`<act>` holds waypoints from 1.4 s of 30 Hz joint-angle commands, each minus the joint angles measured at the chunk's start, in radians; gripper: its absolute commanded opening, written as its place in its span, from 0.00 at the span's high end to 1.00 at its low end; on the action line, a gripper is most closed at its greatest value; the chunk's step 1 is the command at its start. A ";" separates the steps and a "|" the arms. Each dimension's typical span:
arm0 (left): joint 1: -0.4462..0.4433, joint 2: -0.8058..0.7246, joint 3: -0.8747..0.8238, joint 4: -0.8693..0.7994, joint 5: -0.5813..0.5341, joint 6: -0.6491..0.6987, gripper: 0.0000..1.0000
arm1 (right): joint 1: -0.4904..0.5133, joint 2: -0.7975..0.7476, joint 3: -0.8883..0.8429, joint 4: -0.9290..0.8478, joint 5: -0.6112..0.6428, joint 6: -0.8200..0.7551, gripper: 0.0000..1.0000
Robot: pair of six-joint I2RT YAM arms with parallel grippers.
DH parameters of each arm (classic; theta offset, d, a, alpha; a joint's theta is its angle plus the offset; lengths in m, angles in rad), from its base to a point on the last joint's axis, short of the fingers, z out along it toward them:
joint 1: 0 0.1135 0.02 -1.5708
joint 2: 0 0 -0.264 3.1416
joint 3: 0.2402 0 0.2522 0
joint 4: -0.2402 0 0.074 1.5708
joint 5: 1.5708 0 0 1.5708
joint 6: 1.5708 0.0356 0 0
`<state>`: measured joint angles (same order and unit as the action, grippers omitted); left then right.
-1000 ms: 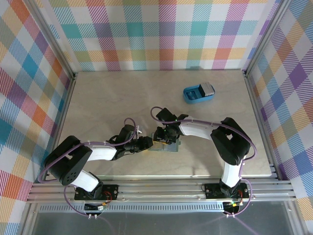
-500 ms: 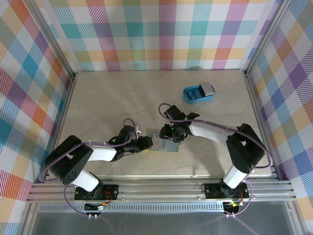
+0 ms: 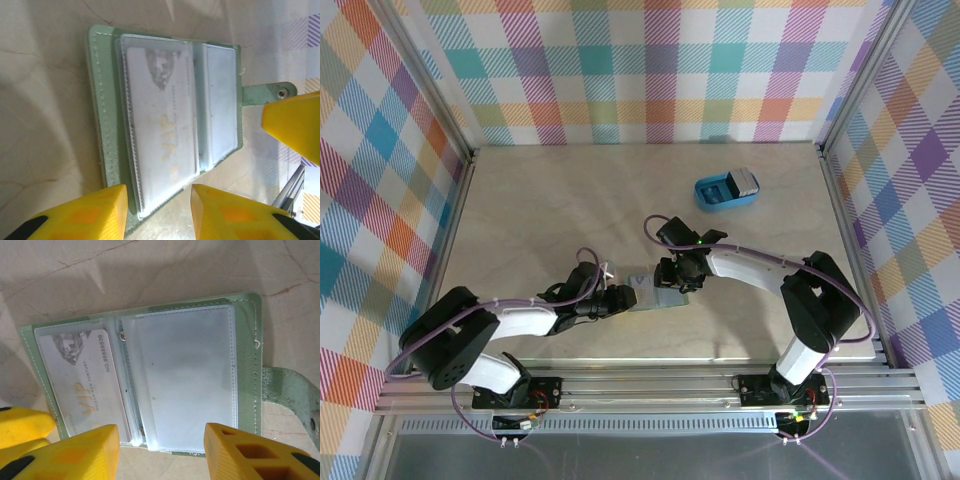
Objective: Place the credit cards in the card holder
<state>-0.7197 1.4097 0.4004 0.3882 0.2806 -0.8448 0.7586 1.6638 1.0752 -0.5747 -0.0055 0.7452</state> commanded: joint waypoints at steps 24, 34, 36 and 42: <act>-0.023 -0.209 0.077 -0.287 -0.157 0.120 0.58 | -0.015 -0.010 0.011 -0.024 0.006 -0.047 0.51; -0.023 -0.163 0.075 -0.234 -0.141 0.124 0.58 | -0.015 0.022 0.037 -0.047 0.055 -0.049 0.50; -0.023 -0.142 0.078 -0.221 -0.133 0.122 0.58 | -0.015 0.041 0.046 -0.053 0.045 -0.058 0.50; -0.023 -0.058 0.094 -0.187 -0.093 0.114 0.58 | -0.017 0.067 0.048 -0.045 0.039 -0.056 0.50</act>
<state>-0.7319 1.3308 0.4683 0.1631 0.1577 -0.7391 0.7464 1.7176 1.1019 -0.6014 0.0299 0.7006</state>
